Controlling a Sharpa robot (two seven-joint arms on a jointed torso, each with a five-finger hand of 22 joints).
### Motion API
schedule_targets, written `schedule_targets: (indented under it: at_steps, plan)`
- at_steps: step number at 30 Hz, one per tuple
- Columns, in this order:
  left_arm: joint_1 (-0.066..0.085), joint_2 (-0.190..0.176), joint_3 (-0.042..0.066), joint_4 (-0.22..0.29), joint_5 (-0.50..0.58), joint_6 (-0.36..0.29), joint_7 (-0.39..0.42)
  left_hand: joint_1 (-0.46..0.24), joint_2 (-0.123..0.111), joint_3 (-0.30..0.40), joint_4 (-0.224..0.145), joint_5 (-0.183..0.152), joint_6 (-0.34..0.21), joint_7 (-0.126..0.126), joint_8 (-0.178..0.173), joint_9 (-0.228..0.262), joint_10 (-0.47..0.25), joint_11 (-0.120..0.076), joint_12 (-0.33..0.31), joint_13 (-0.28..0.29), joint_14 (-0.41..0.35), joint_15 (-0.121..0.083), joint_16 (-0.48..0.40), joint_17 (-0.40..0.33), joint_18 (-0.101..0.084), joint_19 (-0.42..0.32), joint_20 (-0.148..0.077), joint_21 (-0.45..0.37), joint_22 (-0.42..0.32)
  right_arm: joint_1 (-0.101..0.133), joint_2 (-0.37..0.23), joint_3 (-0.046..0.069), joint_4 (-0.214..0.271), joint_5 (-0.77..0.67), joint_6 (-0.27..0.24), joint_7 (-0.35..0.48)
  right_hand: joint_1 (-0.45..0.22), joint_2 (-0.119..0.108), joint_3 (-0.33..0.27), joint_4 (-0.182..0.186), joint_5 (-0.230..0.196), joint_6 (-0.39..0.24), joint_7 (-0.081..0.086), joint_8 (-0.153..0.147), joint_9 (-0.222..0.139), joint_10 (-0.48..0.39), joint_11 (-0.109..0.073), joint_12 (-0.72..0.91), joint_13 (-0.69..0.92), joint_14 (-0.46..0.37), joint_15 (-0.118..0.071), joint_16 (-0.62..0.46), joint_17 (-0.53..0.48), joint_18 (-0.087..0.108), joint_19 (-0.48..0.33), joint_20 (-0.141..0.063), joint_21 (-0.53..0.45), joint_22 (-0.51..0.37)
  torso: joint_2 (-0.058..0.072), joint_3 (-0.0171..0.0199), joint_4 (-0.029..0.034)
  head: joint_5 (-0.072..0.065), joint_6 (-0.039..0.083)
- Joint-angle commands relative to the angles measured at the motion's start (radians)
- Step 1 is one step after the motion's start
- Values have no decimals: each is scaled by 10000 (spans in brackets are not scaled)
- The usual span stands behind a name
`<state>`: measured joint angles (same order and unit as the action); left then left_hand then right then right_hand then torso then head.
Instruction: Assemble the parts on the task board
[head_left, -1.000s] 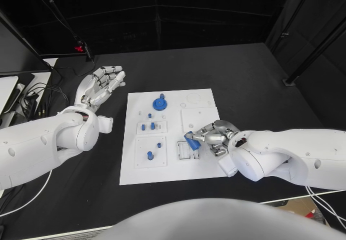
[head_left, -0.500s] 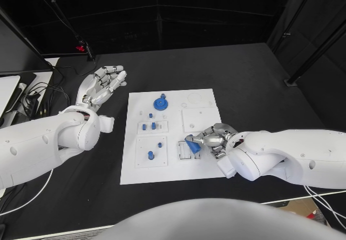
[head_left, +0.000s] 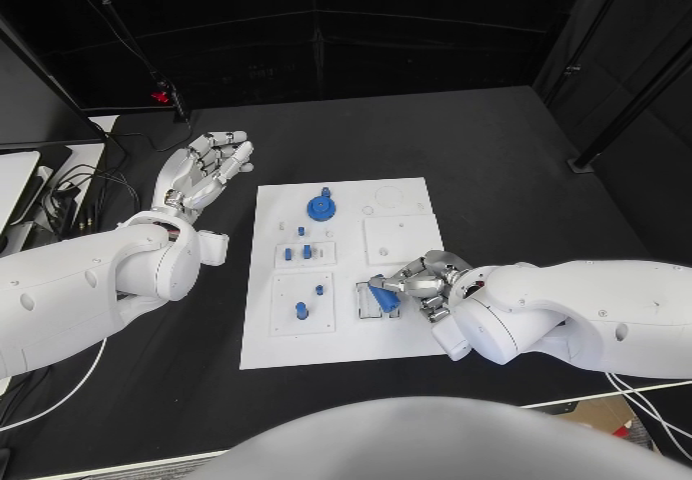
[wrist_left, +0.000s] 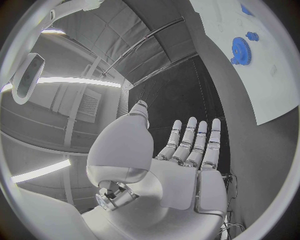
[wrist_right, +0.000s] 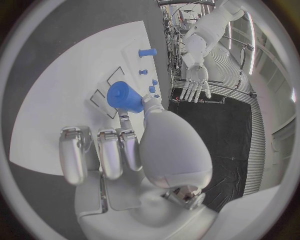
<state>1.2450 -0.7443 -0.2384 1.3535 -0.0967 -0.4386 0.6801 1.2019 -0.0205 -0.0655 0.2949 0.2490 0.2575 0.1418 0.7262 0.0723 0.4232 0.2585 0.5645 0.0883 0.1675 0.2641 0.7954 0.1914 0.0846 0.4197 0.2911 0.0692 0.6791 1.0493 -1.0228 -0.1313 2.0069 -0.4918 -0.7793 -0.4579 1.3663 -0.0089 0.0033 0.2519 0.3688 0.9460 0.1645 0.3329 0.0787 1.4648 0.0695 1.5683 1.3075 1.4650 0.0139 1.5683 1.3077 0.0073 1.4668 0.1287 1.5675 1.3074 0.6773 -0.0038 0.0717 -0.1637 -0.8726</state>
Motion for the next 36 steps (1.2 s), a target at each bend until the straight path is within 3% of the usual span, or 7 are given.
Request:
schedule_targets:
  at_steps: [1, 12, 22, 36]
  plan:
    - [15, 0, 9, 8, 6, 66, 804, 29, 98, 32, -14, 65, -54, 1542, 47, -13, -48, -10, 22, -9, -61, -27, 51, -9, 20, 37, -9, 51, -5, 6, 17, 0, 45, -74, 104, -96, -156, -26, -91, 25, -20, 364, -342, -14, 6, 1060, -61, 25, 2633, 1058, -38, 25, 2631, -73, 1040, -91, 33, 2634, 1, 3, 4, -1, 0]
    - [15, 0, 9, 5, 6, 72, 800, 29, 98, 32, -14, 65, -54, 1542, 47, -13, -48, -10, 22, -9, -61, -27, 51, -9, 20, 37, -9, 51, -5, 6, 45, 0, 17, -206, 176, -223, -362, -97, -441, 203, -256, 364, -303, -180, 19, 1060, -27, 25, 2633, 1058, -18, 25, 2631, -73, 1040, -76, 33, 2634, 5, 0, 7, -27, 0]
    - [15, 10, 9, -2, 6, 65, 792, 33, 118, 27, -16, 71, -57, 1542, 56, -15, -49, -10, 44, -16, -56, -28, 69, -26, 20, 31, -9, 51, -15, 5, 61, -3, -21, -1157, 241, -519, -279, -71, -463, 168, -299, 361, -307, -219, 24, 1060, -30, 25, 2633, 1058, -15, 25, 2631, -73, 1040, -72, 33, 2634, 2, -1, 8, -58, 0]
    - [15, 17, 9, -5, 6, 61, 790, 33, 118, 27, -16, 71, -57, 1542, 56, -15, -49, -10, 44, -16, -56, -28, 69, -26, 20, 31, -9, 51, -15, -22, 110, -33, -62, -1296, 502, -739, -287, -99, -587, 189, -427, 334, -283, -295, 27, 1060, -15, 25, 2633, 1058, -7, 25, 2631, -73, 1040, -64, 33, 2634, 5, 2, 9, -75, 0]
